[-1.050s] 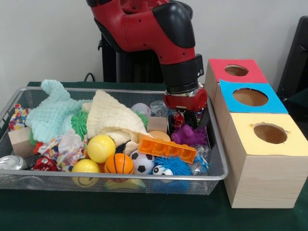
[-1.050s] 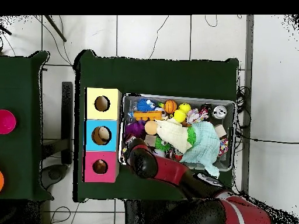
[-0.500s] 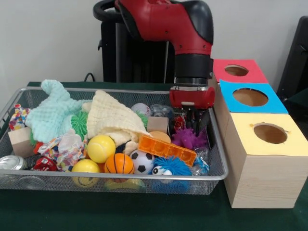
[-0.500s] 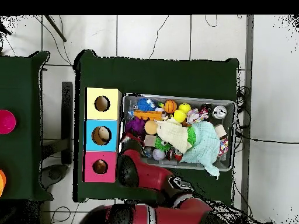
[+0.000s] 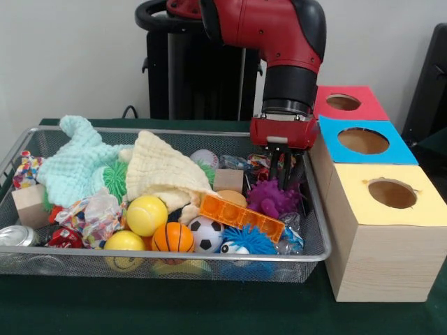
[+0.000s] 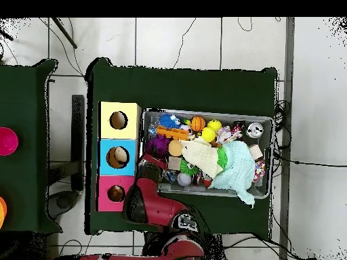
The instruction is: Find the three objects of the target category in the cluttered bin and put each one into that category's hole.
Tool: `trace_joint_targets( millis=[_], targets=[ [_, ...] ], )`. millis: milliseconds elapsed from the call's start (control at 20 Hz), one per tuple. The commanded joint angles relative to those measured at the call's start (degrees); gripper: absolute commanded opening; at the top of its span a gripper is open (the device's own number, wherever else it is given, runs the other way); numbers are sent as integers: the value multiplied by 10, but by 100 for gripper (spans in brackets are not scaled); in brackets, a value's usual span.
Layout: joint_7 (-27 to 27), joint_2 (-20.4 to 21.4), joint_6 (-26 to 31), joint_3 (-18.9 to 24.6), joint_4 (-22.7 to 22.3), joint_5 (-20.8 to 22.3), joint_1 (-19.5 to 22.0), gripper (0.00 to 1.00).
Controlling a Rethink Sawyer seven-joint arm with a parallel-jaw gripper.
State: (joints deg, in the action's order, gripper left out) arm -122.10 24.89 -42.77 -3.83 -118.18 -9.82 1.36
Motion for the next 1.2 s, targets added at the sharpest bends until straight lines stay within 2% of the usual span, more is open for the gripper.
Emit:
trace_joint_targets(
  millis=[50, 400, 600, 1050, 1200],
  targets=[
    [-57, -7, -58, -55, 63, -52, 6, 0],
    [-68, -5, -51, -69, 62, -55, -4, 0],
    [-70, -14, -75, -82, 65, -62, -15, 0],
    [-86, -44, -161, -125, 53, -172, -70, 0],
    [-112, -48, -190, -128, 35, -220, -82, 0]
  ],
)
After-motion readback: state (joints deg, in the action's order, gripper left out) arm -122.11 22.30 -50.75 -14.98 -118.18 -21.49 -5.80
